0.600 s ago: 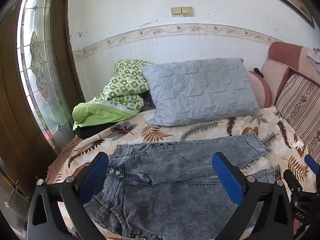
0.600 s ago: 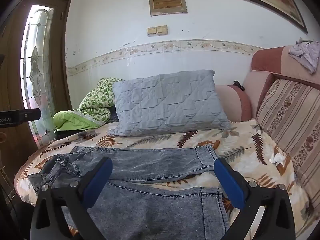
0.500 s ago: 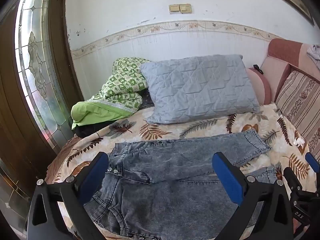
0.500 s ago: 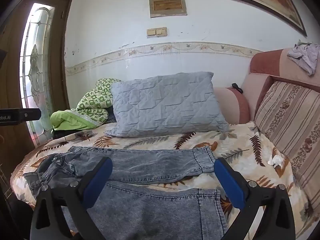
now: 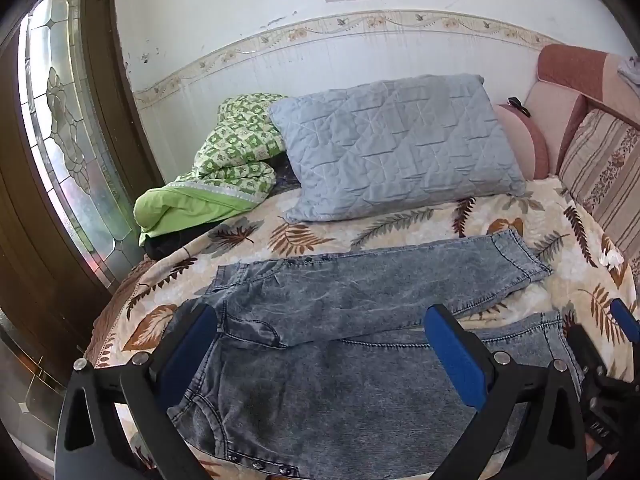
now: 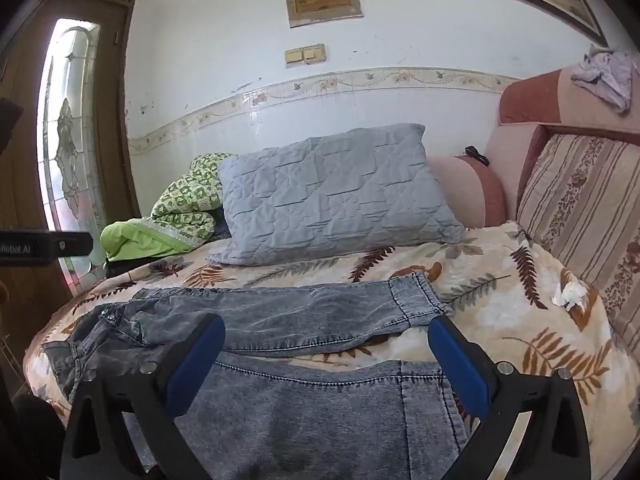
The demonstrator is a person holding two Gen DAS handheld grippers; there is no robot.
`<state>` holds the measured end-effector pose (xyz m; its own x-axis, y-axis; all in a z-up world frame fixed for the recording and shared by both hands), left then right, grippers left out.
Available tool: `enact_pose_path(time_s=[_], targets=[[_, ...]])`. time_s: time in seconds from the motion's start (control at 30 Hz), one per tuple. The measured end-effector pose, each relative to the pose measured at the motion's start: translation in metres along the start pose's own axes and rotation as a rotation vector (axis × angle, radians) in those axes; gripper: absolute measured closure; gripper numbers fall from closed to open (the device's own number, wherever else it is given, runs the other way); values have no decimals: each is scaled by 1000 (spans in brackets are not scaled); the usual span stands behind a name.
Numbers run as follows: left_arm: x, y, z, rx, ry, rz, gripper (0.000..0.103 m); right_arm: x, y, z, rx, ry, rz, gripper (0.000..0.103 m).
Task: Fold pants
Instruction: 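Move both tools toward the blue jeans lying on the bed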
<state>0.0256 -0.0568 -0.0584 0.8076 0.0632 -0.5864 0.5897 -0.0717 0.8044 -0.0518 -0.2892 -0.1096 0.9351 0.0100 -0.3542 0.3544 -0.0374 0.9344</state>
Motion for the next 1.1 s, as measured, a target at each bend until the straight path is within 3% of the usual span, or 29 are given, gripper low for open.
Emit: enact_pose_path(time_s=[0.3, 0.67, 0.77, 0.97, 1.1], targets=[[4, -3, 11, 30, 2, 1, 0, 6, -1, 28, 141, -18, -30, 0], [27, -7, -8, -6, -3, -17, 0, 17, -9, 8, 33, -33, -75, 0], [50, -13, -18, -16, -6, -58, 0, 23, -12, 4, 16, -36, -102, 0], [121, -30, -55, -52, 33, -212, 0, 55, -15, 15, 56, -27, -207, 0], [163, -15, -89, -108, 91, -250, 0, 92, 5, 40, 91, -59, -230, 0]])
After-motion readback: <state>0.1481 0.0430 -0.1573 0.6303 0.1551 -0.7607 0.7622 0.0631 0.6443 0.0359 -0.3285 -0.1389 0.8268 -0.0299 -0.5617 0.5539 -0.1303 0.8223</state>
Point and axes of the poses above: each gripper's, at about its wrist camera, not at the fingertips, and x roughly the way its jaws point, z to its right, y to its top, the point moved 1 cm from there along x, roughly the way its jaws point, and after that the axes turned 7 degrees about -x, right-handed, at the moved point
